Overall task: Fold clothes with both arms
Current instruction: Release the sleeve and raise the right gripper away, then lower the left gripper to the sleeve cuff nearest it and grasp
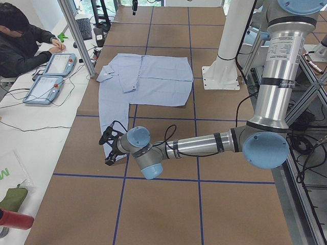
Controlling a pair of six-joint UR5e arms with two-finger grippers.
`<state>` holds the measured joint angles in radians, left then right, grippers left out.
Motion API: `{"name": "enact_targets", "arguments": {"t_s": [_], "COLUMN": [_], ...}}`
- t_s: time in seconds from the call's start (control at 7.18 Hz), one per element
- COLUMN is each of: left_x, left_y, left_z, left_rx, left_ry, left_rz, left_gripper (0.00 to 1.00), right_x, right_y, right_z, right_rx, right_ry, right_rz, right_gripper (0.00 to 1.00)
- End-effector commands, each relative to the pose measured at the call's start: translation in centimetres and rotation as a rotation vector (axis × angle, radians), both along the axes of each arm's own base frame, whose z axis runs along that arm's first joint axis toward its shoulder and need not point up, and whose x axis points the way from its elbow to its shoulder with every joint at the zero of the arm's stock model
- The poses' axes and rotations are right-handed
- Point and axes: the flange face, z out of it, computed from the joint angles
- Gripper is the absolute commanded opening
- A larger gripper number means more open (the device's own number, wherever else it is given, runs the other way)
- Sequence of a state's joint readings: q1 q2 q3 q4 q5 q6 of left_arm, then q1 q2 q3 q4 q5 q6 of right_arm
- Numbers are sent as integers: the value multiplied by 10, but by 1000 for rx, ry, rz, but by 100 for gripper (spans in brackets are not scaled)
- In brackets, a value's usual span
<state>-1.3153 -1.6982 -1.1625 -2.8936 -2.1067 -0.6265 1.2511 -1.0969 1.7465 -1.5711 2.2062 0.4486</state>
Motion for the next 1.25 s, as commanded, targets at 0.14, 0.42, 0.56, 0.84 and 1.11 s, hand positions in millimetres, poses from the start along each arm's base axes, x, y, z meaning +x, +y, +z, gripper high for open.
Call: {"name": "enact_targets", "arguments": {"t_s": [0.14,0.42,0.56,0.84,1.11], "left_x": [54,77,87,106,120], "left_y": [12,13,11,14,13], "left_z": [29,25,25,30,43], "left_rx": [-57,-169,-199,-196,-203], "left_ry": [99,203,232,219,187], "left_rz": [-63,-104,-132,-124,-144], "left_gripper": [97,78,74,74,72], "right_x": [86,88,88,88,88], "right_y": [19,21,21,21,21], "right_z": [74,80,83,83,83], "right_rx": [19,25,20,20,20], "right_ry": [16,16,17,17,17], "right_rz": [-53,-51,-51,-51,-51], "right_gripper": [100,100,100,100,100]}}
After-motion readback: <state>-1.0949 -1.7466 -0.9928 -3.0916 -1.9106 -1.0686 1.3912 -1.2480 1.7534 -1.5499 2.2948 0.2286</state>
